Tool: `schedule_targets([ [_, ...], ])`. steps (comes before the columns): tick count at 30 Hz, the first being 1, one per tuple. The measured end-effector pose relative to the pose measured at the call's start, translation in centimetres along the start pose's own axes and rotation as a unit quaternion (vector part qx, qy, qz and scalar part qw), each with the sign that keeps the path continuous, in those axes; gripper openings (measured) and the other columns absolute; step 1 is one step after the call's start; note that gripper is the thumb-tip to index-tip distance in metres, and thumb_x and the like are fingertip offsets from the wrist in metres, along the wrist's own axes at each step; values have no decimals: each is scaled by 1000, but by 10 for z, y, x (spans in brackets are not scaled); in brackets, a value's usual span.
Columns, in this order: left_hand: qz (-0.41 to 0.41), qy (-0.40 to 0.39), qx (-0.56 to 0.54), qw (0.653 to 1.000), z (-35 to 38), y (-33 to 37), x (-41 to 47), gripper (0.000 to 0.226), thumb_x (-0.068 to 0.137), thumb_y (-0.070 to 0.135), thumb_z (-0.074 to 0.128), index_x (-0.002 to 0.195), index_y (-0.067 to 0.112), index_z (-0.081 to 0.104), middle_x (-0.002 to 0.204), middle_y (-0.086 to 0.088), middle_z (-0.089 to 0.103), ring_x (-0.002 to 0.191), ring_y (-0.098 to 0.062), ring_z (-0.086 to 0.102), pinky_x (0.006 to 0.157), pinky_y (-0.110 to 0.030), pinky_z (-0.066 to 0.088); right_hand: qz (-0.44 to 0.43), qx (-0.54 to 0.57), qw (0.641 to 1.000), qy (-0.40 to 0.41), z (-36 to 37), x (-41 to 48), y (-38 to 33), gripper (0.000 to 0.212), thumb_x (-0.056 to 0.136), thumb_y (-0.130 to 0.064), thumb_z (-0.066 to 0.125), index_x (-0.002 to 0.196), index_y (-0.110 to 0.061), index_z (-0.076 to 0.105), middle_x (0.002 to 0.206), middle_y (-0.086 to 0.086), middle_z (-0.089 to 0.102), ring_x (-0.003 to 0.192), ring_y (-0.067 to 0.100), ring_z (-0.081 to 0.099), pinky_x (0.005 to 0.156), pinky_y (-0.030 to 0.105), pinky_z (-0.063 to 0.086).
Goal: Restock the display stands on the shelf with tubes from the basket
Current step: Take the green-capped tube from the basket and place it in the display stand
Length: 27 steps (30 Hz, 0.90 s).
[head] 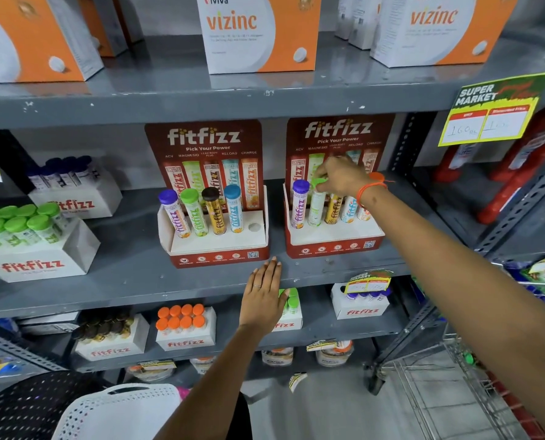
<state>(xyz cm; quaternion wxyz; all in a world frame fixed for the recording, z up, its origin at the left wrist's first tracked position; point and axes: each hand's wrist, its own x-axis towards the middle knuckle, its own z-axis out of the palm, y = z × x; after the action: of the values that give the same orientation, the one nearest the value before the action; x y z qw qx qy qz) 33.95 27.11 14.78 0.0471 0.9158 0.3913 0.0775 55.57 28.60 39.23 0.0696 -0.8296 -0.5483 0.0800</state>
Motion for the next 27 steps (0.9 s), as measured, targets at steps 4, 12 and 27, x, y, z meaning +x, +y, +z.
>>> schedule_targets([
  [4, -1, 1, 4, 1000, 1, -1, -1, 64, 97, 50, 21, 148, 20, -2, 159, -1, 3, 145, -21, 0, 114, -36, -6, -14, -27, 1000, 2, 1, -2, 2, 51, 83, -30, 67, 131, -20, 52, 135, 12, 54, 129, 34, 42, 110, 57, 34],
  [12, -1, 3, 6, 1000, 2, 0, 0, 63, 97, 50, 21, 148, 20, -1, 159, -1, 4, 145, -21, 1, 113, -35, -7, -68, 14, 997, 12, 6, -5, 13, 49, 85, -10, 63, 129, -30, 54, 137, 9, 53, 131, 32, 34, 110, 57, 32],
  [27, 3, 9, -10, 1000, 2, -1, 0, 62, 97, 47, 24, 148, 18, 2, 158, -2, 7, 145, -22, 5, 113, -36, -5, -74, 40, 995, 45, 21, -8, 20, 51, 82, -2, 59, 126, -27, 52, 130, 12, 55, 125, 32, 39, 96, 42, 40],
])
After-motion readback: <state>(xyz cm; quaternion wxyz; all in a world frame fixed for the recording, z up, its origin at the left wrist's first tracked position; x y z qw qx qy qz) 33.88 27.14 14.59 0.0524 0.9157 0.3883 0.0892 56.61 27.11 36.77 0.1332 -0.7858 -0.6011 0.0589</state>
